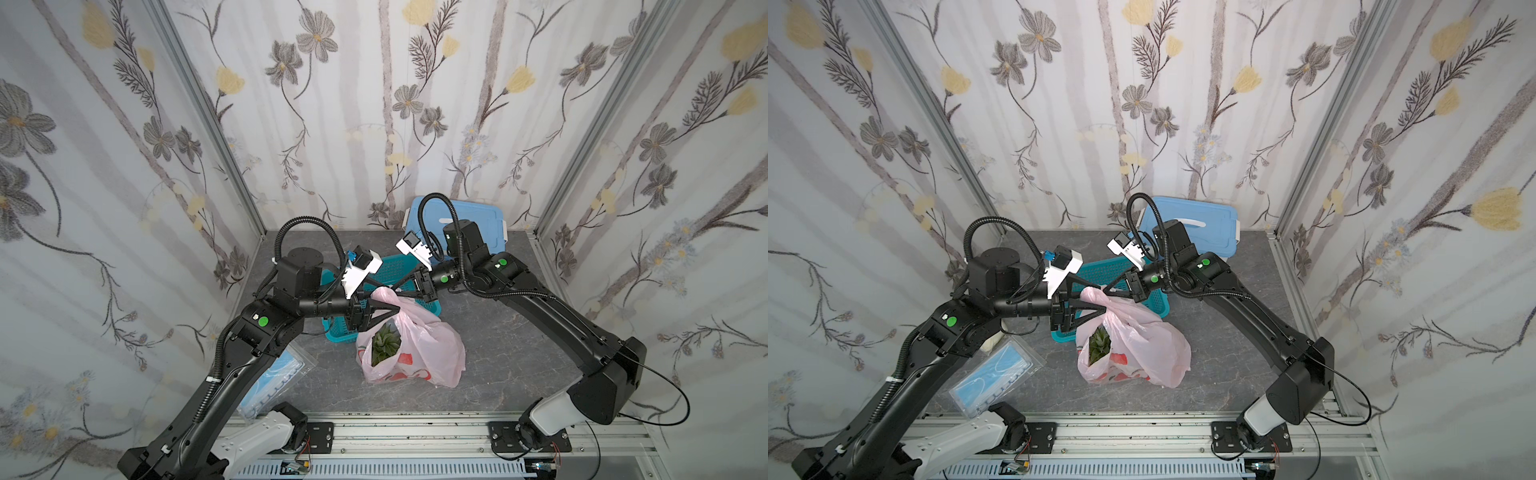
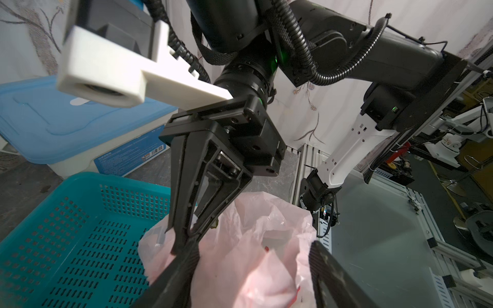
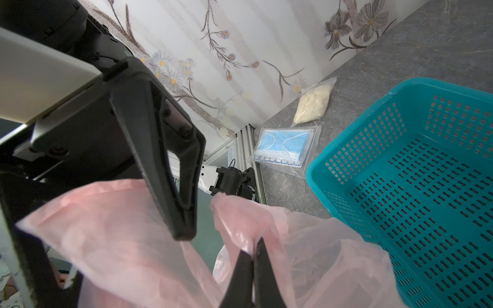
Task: Place the pineapple into a plastic bag & tie a knot
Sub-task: Cross the plastic bag at the center of the board.
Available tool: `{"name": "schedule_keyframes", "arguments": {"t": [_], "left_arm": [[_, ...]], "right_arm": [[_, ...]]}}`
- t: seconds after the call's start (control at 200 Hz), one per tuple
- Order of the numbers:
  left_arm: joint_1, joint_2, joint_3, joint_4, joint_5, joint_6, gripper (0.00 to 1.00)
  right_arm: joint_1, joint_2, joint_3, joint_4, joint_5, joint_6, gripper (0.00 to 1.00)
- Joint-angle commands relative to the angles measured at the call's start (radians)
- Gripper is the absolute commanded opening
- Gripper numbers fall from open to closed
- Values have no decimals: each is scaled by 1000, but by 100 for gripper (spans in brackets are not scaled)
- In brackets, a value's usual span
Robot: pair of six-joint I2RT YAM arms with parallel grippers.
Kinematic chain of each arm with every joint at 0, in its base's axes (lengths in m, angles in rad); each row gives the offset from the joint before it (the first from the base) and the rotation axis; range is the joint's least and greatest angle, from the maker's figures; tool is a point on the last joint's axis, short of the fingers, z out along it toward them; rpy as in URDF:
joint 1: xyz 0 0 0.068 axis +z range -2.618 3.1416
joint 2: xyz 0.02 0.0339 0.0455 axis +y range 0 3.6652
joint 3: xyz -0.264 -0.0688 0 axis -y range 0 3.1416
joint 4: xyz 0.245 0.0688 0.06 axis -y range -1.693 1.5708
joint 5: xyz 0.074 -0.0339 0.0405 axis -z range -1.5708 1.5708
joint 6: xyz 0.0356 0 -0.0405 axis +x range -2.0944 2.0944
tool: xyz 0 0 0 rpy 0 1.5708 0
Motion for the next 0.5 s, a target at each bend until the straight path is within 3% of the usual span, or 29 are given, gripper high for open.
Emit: {"name": "schedule_keyframes", "arguments": {"t": [0.0, 0.105, 0.15, 0.495], "left_arm": [[-1, 8, 7, 18, 50, -2, 46], [0, 9, -4, 42, 45, -1, 10], [0, 2, -18, 51, 31, -2, 0], [0, -135, -333, 251, -238, -128, 0]], "right_arm": [[0, 4, 7, 38, 5, -14, 0], [-4, -3, 6, 32, 35, -15, 0], [-8, -6, 6, 31, 55, -10, 0], [-25, -84, 23, 19, 267, 34, 0]]}}
